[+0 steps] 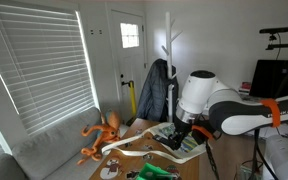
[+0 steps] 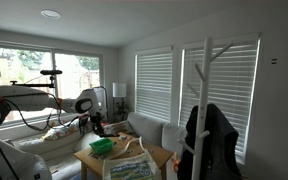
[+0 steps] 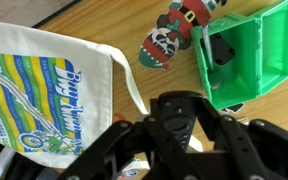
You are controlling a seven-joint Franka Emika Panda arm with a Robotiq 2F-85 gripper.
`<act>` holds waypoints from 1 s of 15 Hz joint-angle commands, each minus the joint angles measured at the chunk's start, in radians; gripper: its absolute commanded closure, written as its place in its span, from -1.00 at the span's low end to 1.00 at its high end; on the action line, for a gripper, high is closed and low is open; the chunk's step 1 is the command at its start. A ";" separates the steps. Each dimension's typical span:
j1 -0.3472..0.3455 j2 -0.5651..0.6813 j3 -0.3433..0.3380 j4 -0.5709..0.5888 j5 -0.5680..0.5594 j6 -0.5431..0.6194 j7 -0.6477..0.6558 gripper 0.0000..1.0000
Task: Remove the remote from the green lunchbox and put it on the table
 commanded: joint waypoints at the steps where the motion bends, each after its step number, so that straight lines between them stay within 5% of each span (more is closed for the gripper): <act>1: 0.000 -0.001 0.000 0.003 -0.001 -0.003 0.001 0.15; 2: 0.000 -0.001 0.000 0.003 -0.001 -0.003 0.002 0.65; 8: -0.198 0.094 0.021 -0.009 -0.173 0.289 0.212 0.65; 13: -0.267 0.288 -0.028 0.054 -0.203 0.344 0.246 0.65; 14: -0.234 0.205 -0.040 -0.002 -0.203 0.331 0.212 0.15; 15: -0.236 0.239 -0.052 0.010 -0.204 0.334 0.216 0.15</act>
